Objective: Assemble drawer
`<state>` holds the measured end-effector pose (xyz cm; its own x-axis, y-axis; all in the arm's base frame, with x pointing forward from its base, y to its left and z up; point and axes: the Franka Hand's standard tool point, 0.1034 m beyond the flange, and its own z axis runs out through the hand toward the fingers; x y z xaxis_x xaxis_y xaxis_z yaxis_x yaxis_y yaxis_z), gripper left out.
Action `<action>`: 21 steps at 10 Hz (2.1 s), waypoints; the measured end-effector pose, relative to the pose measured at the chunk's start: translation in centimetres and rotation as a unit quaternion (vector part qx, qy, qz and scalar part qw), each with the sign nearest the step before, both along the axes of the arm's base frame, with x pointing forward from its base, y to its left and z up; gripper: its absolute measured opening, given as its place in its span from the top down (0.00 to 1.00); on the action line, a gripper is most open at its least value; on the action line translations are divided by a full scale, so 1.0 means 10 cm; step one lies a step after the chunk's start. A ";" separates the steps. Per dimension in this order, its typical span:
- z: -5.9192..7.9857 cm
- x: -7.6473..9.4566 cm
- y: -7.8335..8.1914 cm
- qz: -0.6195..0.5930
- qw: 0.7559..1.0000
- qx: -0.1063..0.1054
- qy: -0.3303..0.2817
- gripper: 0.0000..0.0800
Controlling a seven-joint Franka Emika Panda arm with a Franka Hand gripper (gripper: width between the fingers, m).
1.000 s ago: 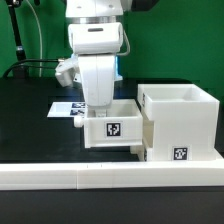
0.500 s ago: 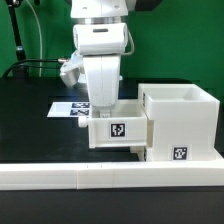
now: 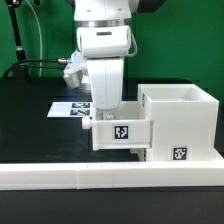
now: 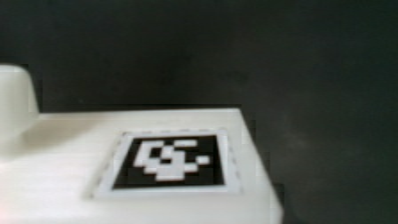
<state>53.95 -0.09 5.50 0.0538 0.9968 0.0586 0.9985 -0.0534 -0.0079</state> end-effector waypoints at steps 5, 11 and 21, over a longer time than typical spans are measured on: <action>-0.01 -0.02 0.02 0.007 1.000 -0.001 0.001 0.95; -0.02 0.00 0.13 0.028 1.000 -0.008 0.001 0.95; 0.34 0.04 0.03 0.019 0.999 -0.021 0.017 0.33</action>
Offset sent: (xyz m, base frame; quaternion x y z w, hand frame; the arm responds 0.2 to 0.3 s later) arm -0.0040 0.0056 0.0006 -0.0122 -0.0121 -0.0632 0.9979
